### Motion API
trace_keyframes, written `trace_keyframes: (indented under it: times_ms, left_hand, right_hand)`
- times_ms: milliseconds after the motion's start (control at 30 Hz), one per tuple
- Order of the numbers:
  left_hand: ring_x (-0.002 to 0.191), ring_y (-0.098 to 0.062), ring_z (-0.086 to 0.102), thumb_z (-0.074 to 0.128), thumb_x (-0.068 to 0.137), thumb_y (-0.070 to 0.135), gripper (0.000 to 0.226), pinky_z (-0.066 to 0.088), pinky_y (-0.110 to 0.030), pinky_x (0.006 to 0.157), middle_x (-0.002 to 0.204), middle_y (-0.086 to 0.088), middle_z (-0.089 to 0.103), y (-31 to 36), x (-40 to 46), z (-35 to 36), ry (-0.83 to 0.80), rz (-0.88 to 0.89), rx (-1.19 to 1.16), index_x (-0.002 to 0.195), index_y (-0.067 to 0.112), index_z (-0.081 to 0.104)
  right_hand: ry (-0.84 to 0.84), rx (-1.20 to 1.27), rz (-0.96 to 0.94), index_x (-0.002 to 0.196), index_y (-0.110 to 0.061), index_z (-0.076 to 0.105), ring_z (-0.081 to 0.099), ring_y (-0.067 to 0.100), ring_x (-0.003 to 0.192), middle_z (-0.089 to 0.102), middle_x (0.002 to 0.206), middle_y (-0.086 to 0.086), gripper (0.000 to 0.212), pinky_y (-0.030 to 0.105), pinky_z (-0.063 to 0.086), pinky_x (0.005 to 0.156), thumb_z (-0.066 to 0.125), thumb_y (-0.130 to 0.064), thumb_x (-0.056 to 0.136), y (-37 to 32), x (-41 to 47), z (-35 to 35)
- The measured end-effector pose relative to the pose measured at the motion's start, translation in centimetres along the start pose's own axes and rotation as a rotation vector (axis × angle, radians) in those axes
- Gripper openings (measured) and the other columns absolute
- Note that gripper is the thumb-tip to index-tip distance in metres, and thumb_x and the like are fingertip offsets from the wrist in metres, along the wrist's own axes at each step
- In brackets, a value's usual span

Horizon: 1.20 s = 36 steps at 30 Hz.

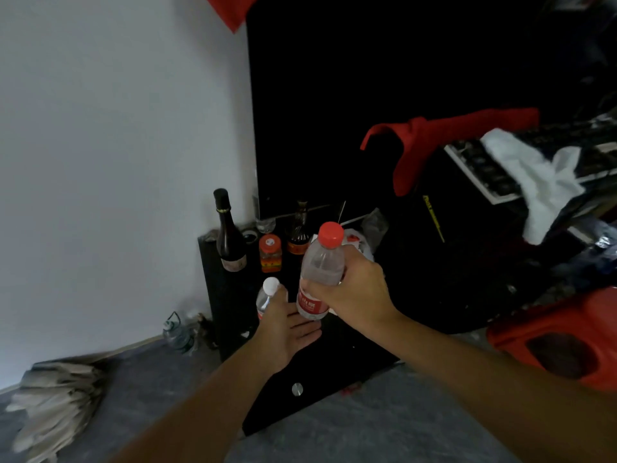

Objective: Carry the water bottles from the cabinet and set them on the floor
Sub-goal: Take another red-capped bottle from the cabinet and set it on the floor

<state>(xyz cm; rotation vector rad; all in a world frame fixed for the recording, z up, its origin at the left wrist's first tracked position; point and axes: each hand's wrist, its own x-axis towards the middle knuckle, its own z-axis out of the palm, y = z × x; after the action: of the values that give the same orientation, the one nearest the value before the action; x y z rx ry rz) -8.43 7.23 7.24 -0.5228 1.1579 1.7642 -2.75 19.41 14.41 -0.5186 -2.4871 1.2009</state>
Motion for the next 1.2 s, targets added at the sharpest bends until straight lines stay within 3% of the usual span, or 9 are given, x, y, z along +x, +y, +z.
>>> trace_keyframes:
  times_ms: [167,333,433,567,700,833,933,1067,1200]
  left_hand:
    - [0.103,-0.040,0.063,0.042,0.090,0.062,0.076,0.052,-0.049,0.079,0.115,-0.028,0.063,2.1,-2.1,0.4,-0.073,0.001,-0.185,0.126,-0.004,0.051]
    - [0.085,-0.041,0.071,0.043,0.088,0.065,0.076,0.057,-0.047,0.068,0.097,-0.028,0.071,4.1,-3.7,-0.3,-0.121,-0.006,-0.230,0.114,-0.006,0.056]
    - [0.090,-0.041,0.070,0.048,0.086,0.064,0.076,0.056,-0.049,0.073,0.101,-0.027,0.070,4.9,-4.4,-0.9,-0.102,0.016,-0.213,0.111,-0.007,0.057]
    - [0.090,-0.041,0.069,0.048,0.087,0.063,0.075,0.055,-0.049,0.074,0.102,-0.029,0.070,6.1,-5.3,-2.0,-0.110,0.031,-0.212,0.110,-0.009,0.056]
    - [0.095,-0.041,0.066,0.047,0.088,0.061,0.072,0.054,-0.049,0.072,0.102,-0.027,0.068,7.1,-5.9,-3.2,-0.099,0.047,-0.192,0.105,-0.008,0.057]
    - [0.103,-0.041,0.063,0.048,0.087,0.061,0.073,0.054,-0.049,0.074,0.111,-0.027,0.066,7.9,-6.4,-4.7,-0.080,0.059,-0.208,0.113,-0.006,0.055]
    - [0.103,-0.042,0.064,0.049,0.087,0.061,0.074,0.054,-0.050,0.080,0.113,-0.028,0.065,8.4,-7.2,-6.1,-0.087,0.074,-0.235,0.114,-0.007,0.055]
    - [0.095,-0.039,0.068,0.047,0.088,0.062,0.073,0.057,-0.045,0.068,0.107,-0.027,0.068,9.1,-8.4,-8.0,-0.064,0.114,-0.265,0.107,-0.008,0.057]
    - [0.089,-0.038,0.070,0.046,0.088,0.062,0.072,0.056,-0.046,0.075,0.100,-0.027,0.071,9.2,-10.0,-9.9,-0.019,0.174,-0.305,0.101,-0.008,0.056]
  right_hand:
    - [-0.003,-0.002,-0.032,0.105,-0.017,0.061,0.065,0.005,0.086,0.068,0.094,-0.008,0.053,0.024,0.056,0.071,0.079,-0.045,0.064,-3.4,0.2,-1.2]
    - [0.006,-0.021,-0.118,0.108,-0.013,0.062,0.066,0.008,0.086,0.070,0.097,-0.003,0.054,0.024,0.057,0.073,0.082,-0.041,0.066,-5.9,0.4,-1.2]
    - [-0.010,-0.016,-0.136,0.109,-0.012,0.061,0.067,0.009,0.088,0.070,0.098,-0.003,0.056,0.027,0.057,0.076,0.082,-0.042,0.067,-7.2,0.4,-0.8]
    - [0.009,-0.014,-0.140,0.108,-0.017,0.061,0.066,0.005,0.085,0.069,0.095,-0.008,0.053,0.021,0.056,0.073,0.081,-0.044,0.066,-8.6,0.6,0.2]
    - [-0.029,0.006,-0.122,0.113,-0.014,0.059,0.067,0.012,0.091,0.069,0.100,-0.002,0.059,0.035,0.058,0.077,0.081,-0.044,0.067,-9.9,0.8,1.5]
    - [-0.046,0.018,-0.115,0.111,-0.015,0.060,0.067,0.011,0.089,0.069,0.098,-0.003,0.060,0.037,0.058,0.077,0.078,-0.048,0.063,-11.2,0.8,3.0]
    - [-0.056,0.008,-0.113,0.109,-0.016,0.060,0.067,0.011,0.087,0.069,0.096,-0.004,0.062,0.036,0.058,0.076,0.076,-0.052,0.060,-12.3,0.7,4.2]
    - [-0.097,0.004,-0.142,0.108,-0.017,0.061,0.067,0.010,0.087,0.069,0.096,-0.005,0.056,0.032,0.058,0.075,0.079,-0.048,0.065,-13.7,0.7,5.8]
    - [-0.153,0.021,-0.211,0.103,-0.018,0.062,0.066,0.003,0.081,0.068,0.090,-0.010,0.048,0.017,0.054,0.067,0.081,-0.043,0.066,-15.3,0.2,7.0]
